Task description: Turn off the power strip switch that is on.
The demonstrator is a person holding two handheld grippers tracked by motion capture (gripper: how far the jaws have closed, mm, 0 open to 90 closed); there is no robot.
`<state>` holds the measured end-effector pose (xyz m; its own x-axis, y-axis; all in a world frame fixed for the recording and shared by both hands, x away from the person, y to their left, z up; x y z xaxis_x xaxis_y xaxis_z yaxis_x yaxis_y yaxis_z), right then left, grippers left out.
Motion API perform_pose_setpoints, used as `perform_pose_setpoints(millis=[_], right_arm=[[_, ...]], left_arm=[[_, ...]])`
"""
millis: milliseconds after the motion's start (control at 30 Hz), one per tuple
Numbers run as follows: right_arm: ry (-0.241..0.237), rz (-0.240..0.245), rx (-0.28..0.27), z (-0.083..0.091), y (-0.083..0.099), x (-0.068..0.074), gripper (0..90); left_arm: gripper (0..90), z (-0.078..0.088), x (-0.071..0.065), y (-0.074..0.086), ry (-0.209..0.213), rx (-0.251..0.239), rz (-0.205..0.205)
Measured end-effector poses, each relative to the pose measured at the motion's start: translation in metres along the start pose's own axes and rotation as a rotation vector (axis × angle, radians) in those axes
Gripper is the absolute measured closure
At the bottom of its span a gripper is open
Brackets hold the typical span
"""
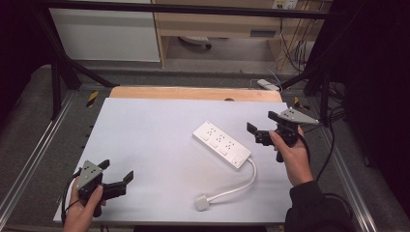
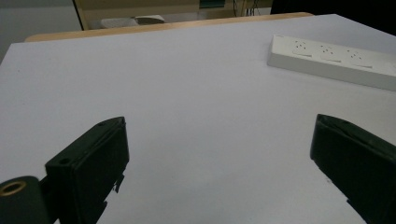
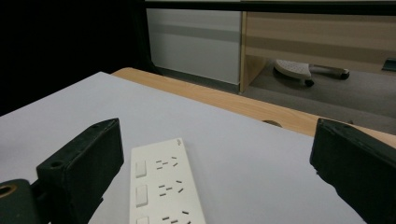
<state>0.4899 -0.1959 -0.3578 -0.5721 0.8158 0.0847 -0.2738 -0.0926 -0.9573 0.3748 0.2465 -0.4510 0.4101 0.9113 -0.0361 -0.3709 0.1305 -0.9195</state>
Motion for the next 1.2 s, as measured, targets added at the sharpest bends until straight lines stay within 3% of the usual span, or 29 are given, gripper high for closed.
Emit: perform_pose_setpoints(millis=[567, 767, 900, 1200], right_arm=[[0.102, 0.009, -0.09, 0.051, 0.028, -0.028, 3.3], [0.12, -0.024, -0.111, 0.065, 0.048, -0.032, 3.0], [0.135, -0.02, -0.106, 0.07, 0.064, -0.034, 2.9], [0.118, -0.009, -0.06, 0.068, 0.091, -0.028, 2.8]], left_arm=[[4.4, 0.0, 0.0, 0.0, -0.003, 0.002, 0.005], [4.4, 0.0, 0.001, 0.001, -0.006, 0.002, 0.007], [4.4, 0.0, 0.002, 0.0, -0.011, 0.0, 0.008], [4.4, 0.0, 0.002, 0.001, -0.014, 0.002, 0.009]])
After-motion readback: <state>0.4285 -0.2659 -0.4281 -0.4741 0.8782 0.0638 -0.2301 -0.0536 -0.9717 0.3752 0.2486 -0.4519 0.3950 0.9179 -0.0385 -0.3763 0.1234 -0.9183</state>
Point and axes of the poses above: each handheld gripper's, and its own axes: z roughly backward along the jaws, y roughly out of its underside, x roughly to its left, the point moved 9 cm from there along -z, roughly forward along the jaws, and after that the axes turned 2 degrees about -y, right-handed, at the moved point
